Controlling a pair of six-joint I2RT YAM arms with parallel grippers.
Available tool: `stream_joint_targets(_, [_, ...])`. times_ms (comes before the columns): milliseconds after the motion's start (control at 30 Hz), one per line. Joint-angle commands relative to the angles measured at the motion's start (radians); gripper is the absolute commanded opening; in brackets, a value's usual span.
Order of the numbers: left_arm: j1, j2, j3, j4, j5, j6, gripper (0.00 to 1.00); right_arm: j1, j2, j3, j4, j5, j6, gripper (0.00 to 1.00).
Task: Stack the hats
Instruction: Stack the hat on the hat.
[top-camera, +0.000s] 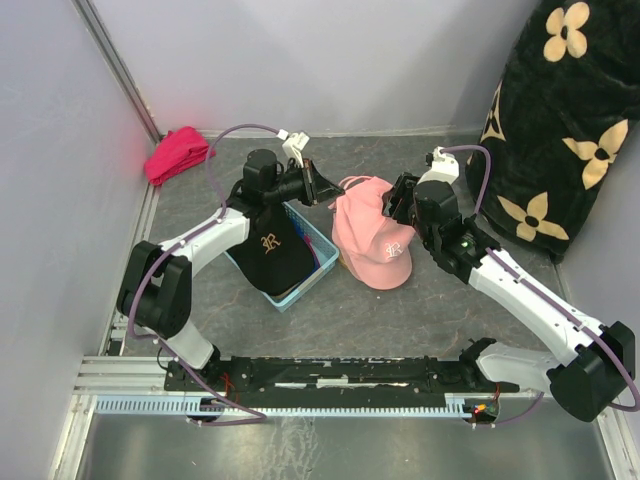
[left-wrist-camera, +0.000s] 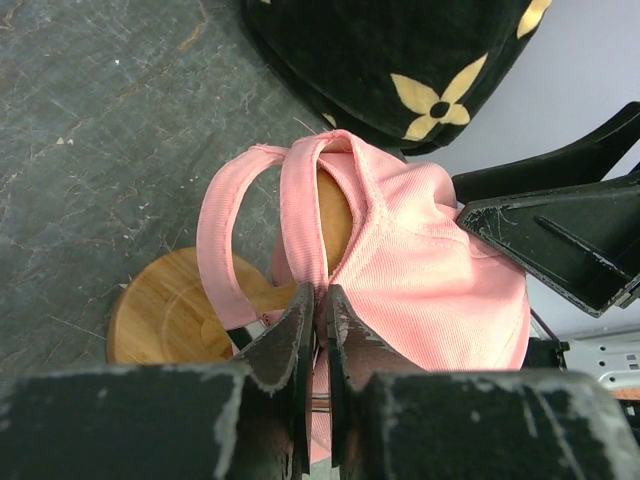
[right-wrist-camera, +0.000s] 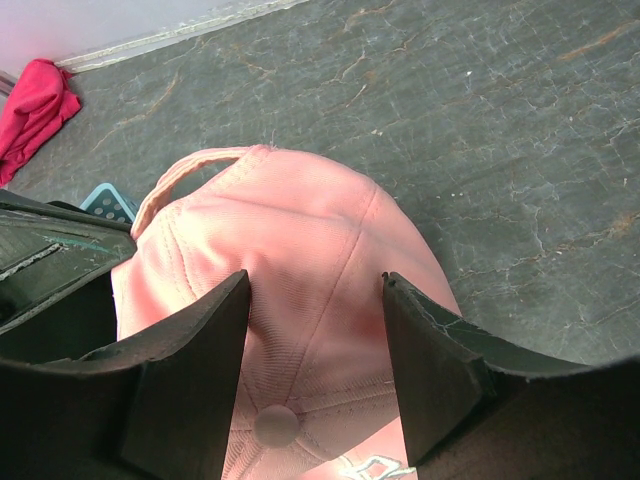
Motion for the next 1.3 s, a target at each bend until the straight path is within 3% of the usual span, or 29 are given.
stream_joint_targets(0, [0.008, 0.011, -0.009, 0.052, -0.001, -0.049, 0.10, 0.005, -0.002, 0.040, 0.023, 0.001, -0.016, 0.64])
stream_joint_targets(367, [0.017, 0.035, -0.010, -0.003, -0.044, -0.038, 0.12, 0.005, -0.042, 0.022, 0.019, 0.024, -0.032, 0.64])
stream_joint_targets(700, [0.017, 0.045, -0.004, -0.042, -0.065, -0.019, 0.13, 0.005, -0.143, 0.015, -0.058, 0.015, -0.058, 0.72])
stream_joint_targets(1267, [0.015, 0.049, 0.016, -0.041, -0.044, -0.035, 0.14, 0.006, -0.421, -0.270, -0.185, 0.039, 0.006, 0.71])
